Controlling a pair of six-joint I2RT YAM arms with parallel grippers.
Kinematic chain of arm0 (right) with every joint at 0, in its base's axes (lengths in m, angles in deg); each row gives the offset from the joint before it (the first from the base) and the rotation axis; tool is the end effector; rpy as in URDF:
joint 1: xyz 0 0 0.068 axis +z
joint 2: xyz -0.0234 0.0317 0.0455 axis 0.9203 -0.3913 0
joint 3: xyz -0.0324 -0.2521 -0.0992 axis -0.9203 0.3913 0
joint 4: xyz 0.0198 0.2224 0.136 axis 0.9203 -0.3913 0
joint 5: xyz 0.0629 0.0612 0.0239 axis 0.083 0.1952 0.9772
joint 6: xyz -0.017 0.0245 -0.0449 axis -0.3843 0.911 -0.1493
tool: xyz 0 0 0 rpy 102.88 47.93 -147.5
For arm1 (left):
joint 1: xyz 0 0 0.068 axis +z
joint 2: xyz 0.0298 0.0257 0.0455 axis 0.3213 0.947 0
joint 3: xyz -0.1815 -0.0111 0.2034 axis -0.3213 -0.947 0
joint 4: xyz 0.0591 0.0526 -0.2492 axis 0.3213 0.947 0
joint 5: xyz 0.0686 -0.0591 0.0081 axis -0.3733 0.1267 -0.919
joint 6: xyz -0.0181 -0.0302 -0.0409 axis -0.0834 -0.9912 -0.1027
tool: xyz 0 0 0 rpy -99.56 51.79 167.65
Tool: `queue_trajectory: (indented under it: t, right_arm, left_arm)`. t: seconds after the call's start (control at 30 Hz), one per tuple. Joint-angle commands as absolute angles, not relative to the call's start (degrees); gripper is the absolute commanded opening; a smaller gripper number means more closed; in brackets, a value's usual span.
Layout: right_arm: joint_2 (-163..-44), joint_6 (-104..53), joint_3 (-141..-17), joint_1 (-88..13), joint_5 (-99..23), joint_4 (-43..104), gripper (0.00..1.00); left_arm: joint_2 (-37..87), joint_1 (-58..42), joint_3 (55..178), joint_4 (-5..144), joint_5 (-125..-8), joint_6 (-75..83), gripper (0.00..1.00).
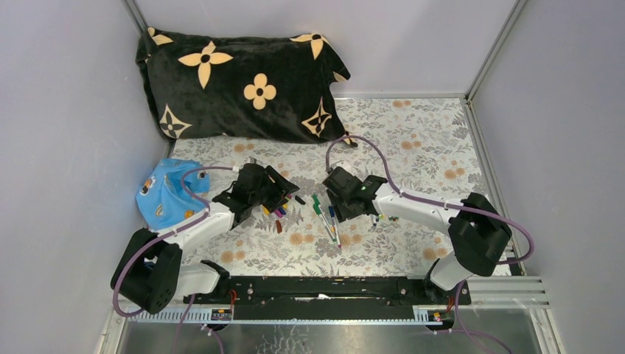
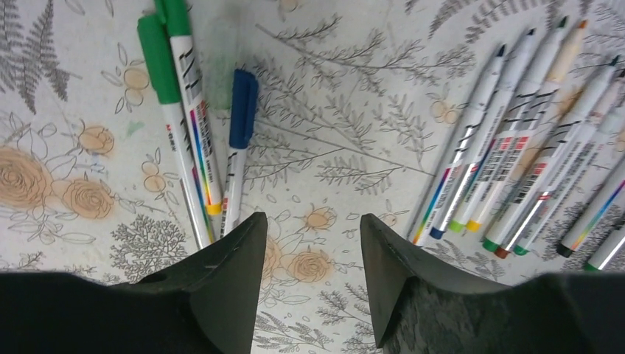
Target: Open the pen caps
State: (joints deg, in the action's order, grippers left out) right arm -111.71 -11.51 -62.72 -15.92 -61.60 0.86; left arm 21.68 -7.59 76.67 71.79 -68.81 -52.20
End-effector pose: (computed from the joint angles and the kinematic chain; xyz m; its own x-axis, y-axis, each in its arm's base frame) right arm 0.2051 0.2377 0.2125 -0.7468 -0.3750 -0.5493 -0.4181 0.9070 -0.0507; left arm 0.2215 -0.1139 0.1834 -0.6951 -0.6812 -0.2298 -0.3360 0.5905 -0.7338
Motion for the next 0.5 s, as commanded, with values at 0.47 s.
queue_trajectory:
  t: [0.47]
  right_arm:
    - [-117.3, -9.0, -63.7, -11.9, -58.6, 4.5, 0.55]
  left_arm:
    - [18.8, -8.8, 75.4, 71.5, -68.8, -53.6, 0.67]
